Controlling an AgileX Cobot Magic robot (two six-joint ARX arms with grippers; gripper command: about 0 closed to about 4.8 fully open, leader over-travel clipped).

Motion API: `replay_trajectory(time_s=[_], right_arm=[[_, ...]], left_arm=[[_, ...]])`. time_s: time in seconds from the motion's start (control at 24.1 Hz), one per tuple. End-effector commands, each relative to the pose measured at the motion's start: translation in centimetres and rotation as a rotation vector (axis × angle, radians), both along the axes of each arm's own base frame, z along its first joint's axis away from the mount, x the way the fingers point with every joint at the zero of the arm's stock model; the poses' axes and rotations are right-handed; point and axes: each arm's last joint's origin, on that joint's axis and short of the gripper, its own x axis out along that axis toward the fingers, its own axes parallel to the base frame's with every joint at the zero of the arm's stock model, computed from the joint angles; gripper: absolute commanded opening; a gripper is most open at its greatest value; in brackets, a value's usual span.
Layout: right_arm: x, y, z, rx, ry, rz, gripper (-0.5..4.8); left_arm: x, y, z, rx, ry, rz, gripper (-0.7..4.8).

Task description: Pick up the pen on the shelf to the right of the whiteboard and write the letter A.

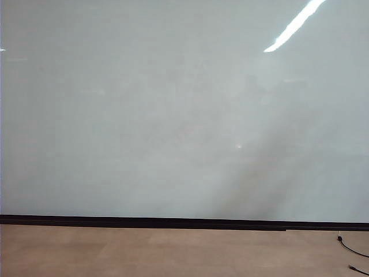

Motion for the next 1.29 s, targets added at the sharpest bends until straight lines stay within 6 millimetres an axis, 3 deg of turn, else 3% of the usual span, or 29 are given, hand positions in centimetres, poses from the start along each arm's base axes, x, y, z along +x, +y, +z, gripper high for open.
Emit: replay_trajectory(time_s=[0.04,0.62,0.87,1.04,1.12,1.16,1.24,1.29], right_arm=[[0.0,0.0,0.3,-0.001,-0.015,0.006,-0.05],[0.0,0.0,0.3,-0.001,-0.017,0.002,-0.05],[-0.3,-1.0,0.7,0.007,-0.064,-0.345,-0.05],[-0.3,-1.0,0.0,0.002,0.011,-0.372,0.02],[-0.3,-1.0,-0.1,0.001,0.02,-0.369,0.42],[-0.3,-1.0,-0.1,0.001,0.019,-0.369,1.04],[-0.3,-1.0,0.0,0.001,0.011,-0.37,1.68],[-0.3,-1.0,0.1,0.002,0.001,-0.372,2.48]], left_arm=[[0.0,0.0,0.1,0.004,-0.008,-0.001,-0.04],[0.0,0.0,0.1,0.004,-0.008,-0.001,-0.05],[0.0,0.0,0.1,0.004,-0.008,-0.001,-0.04],[0.0,0.0,0.1,0.004,-0.008,-0.001,-0.05],[0.0,0.0,0.1,0.004,-0.008,-0.001,-0.04],[0.0,0.0,0.1,0.004,-0.008,-0.001,-0.04],[0.0,0.0,0.1,0.004,-0.008,-0.001,-0.04],[0.0,0.0,0.1,0.004,-0.008,-0.001,-0.05]])
